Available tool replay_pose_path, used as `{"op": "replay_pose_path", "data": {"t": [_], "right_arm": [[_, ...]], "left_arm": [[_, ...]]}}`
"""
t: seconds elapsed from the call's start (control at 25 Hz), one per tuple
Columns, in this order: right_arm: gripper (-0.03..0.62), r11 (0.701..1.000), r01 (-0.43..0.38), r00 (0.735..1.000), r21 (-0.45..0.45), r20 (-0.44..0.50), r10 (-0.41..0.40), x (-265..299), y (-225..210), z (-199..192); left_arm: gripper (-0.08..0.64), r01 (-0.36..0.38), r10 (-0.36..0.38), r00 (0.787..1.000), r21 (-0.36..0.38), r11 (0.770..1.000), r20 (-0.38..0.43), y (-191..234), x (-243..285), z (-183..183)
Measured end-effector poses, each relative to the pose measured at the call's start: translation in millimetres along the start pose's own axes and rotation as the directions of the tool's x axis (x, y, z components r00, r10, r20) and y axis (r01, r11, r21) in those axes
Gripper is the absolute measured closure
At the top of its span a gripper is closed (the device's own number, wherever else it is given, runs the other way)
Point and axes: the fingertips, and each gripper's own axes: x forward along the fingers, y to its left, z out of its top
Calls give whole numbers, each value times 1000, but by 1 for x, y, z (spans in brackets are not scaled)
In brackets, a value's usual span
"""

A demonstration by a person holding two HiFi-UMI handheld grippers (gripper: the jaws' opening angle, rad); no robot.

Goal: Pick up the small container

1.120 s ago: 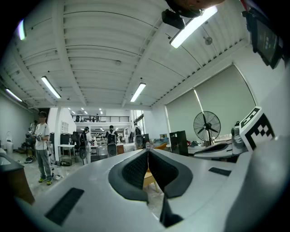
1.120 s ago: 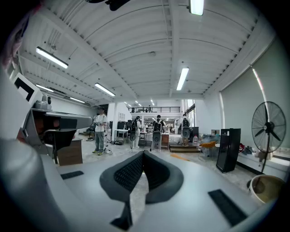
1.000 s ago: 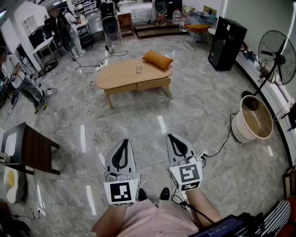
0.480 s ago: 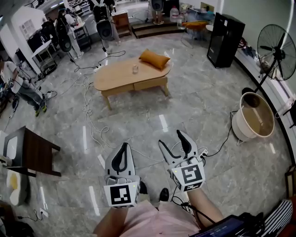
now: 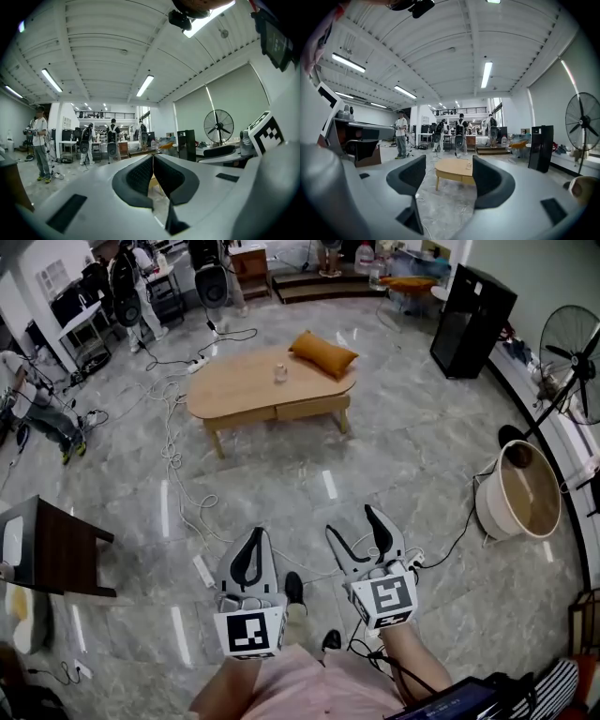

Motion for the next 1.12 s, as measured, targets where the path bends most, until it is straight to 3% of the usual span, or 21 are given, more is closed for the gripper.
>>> {"op": "replay_pose_path", "data": {"t": [0.36, 0.6, 1.12], "right_arm": [[284, 999, 33, 999, -18, 20, -33, 155, -24, 44], [285, 997, 59, 997, -56, 61, -56, 218, -31, 69], [288, 998, 62, 998, -33, 10, -61, 303, -83, 50]], "left_arm": [[545, 16, -15, 999, -32, 999, 33, 89, 131, 18], [545, 14, -15, 997, 16, 1000, 74, 137, 184, 24], [545, 27, -27, 999, 10, 1000, -18, 150, 282, -7]]}}
